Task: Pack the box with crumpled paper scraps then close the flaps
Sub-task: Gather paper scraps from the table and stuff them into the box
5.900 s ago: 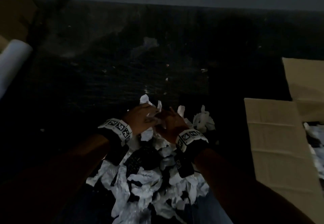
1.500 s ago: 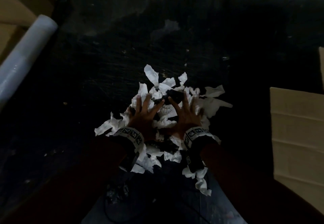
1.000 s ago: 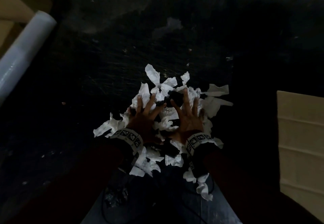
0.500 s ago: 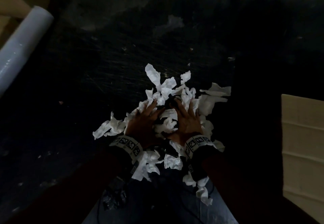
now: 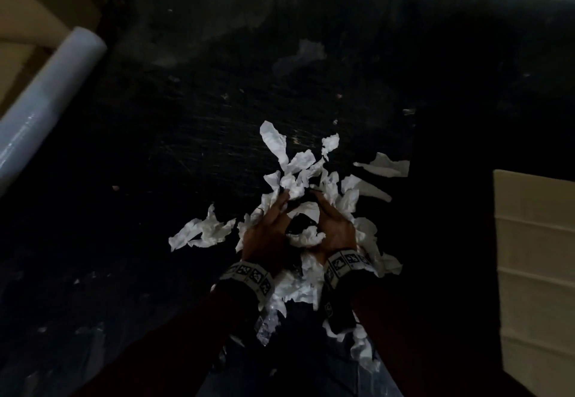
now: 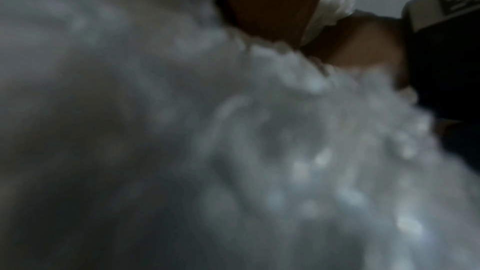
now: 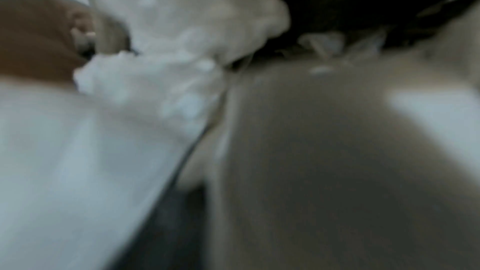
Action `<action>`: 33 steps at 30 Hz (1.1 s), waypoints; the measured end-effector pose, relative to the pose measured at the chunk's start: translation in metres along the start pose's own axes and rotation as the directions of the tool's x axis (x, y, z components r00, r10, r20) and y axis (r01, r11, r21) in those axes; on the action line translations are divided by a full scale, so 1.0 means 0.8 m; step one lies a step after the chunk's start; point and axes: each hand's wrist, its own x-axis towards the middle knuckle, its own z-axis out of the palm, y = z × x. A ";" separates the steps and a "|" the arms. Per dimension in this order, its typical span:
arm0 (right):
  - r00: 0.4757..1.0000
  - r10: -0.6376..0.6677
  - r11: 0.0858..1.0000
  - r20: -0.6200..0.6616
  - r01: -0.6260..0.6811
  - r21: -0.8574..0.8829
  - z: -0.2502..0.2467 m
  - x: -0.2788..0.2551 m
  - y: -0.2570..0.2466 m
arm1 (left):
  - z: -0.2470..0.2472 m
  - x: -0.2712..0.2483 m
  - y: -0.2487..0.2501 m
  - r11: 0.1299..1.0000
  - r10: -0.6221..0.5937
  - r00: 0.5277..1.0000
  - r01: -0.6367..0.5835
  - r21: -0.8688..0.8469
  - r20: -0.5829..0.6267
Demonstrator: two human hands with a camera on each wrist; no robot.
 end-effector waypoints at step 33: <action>0.554 -0.317 0.870 -0.770 0.494 -0.002 -0.348 -0.174 -0.082 | -0.221 -0.127 0.253 0.766 0.568 0.539 -0.623 0.158 -0.622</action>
